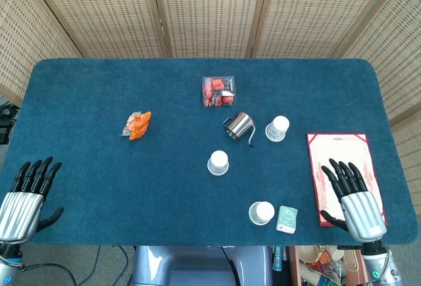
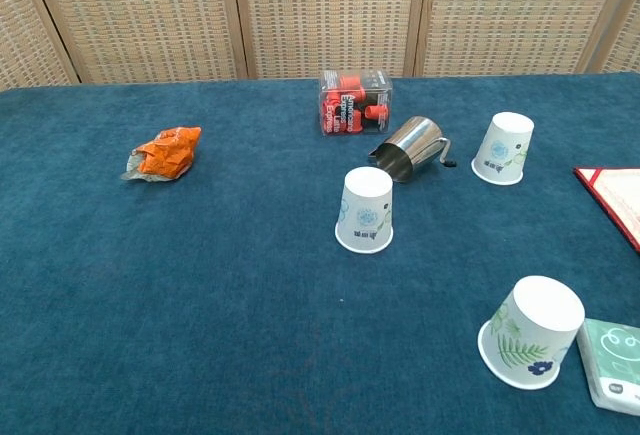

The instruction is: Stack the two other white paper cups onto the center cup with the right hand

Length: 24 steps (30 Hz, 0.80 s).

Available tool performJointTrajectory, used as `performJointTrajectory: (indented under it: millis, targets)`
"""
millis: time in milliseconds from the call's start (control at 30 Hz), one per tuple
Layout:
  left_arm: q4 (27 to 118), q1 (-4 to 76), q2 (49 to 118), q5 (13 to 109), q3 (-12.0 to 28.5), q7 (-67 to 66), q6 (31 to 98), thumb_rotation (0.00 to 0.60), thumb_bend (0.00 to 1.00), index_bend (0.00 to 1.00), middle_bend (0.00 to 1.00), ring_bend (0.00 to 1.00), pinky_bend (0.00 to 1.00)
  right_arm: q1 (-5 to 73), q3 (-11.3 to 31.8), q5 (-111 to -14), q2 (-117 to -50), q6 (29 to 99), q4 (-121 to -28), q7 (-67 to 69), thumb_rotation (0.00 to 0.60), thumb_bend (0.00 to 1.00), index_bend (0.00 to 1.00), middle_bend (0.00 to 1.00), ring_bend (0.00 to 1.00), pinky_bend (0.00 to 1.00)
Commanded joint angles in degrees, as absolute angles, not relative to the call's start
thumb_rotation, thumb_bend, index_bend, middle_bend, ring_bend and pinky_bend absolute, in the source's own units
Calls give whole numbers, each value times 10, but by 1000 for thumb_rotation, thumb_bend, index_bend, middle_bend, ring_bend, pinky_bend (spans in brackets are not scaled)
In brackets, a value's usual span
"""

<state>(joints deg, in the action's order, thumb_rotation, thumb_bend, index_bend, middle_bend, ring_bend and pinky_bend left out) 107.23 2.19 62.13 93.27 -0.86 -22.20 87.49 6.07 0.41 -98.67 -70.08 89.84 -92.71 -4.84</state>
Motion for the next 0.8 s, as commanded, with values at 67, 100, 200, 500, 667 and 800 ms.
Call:
performJointTrajectory:
  millis: [67, 100, 200, 500, 667, 800]
  targets:
    - [1073, 22, 620, 933, -9, -222, 875, 600, 241, 0, 0, 0, 0, 62, 0, -990, -696, 894, -932, -42, 600, 69, 73, 0, 0, 0]
    - [1074, 22, 620, 933, -9, -221, 876, 600, 241, 0, 0, 0, 0, 64, -4, -993, -693, 889, -933, -38, 600, 70, 73, 0, 0, 0]
    - [1074, 21, 622, 934, -9, -224, 876, 600, 242, 0, 0, 0, 0, 84, -25, -1021, -670, 857, -941, 6, 600, 69, 73, 0, 0, 0]
    - [1071, 22, 627, 942, -9, -227, 879, 600, 241, 0, 0, 0, 0, 105, -39, -1049, -675, 825, -966, 3, 600, 69, 139, 0, 0, 0]
    - [1072, 22, 626, 942, -9, -226, 877, 600, 241, 0, 0, 0, 0, 114, -38, -1046, -691, 802, -984, -20, 600, 69, 147, 0, 0, 0]
    - [1072, 22, 625, 940, -8, -221, 878, 600, 242, 0, 0, 0, 0, 121, -35, -1042, -701, 791, -989, -30, 600, 69, 147, 0, 0, 0]
